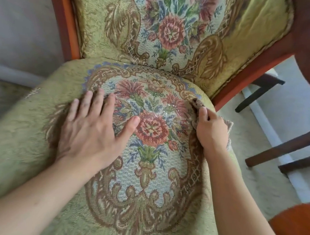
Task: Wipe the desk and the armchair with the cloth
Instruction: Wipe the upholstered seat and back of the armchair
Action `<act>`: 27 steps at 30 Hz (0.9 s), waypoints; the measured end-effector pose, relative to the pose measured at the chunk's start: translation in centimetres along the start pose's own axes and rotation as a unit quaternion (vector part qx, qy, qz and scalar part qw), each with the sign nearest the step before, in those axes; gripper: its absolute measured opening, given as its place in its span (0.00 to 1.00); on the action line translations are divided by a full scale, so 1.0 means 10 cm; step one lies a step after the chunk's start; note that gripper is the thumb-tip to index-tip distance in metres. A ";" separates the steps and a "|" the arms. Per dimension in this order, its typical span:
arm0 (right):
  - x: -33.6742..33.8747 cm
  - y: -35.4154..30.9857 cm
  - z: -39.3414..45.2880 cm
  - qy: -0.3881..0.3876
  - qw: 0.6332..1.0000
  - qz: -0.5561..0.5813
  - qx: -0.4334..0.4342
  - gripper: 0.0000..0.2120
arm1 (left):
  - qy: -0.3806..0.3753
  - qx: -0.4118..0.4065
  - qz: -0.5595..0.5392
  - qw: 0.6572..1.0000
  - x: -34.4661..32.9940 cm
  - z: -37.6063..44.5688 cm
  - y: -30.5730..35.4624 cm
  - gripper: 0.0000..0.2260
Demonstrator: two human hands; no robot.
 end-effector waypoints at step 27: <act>-0.28 -0.89 -0.68 -0.261 0.906 0.107 0.316 0.15 | 0.023 -0.009 -0.005 1.000 -0.06 0.01 -0.02 0.44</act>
Point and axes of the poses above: each hand's wrist, its own z-axis towards the middle knuckle, its own x-axis out of the back of the hand, y = z × x, the point moved 4 cm from there along z, towards the middle knuckle, and after that the axes turned 5 degrees about y, right-handed, at the moved point
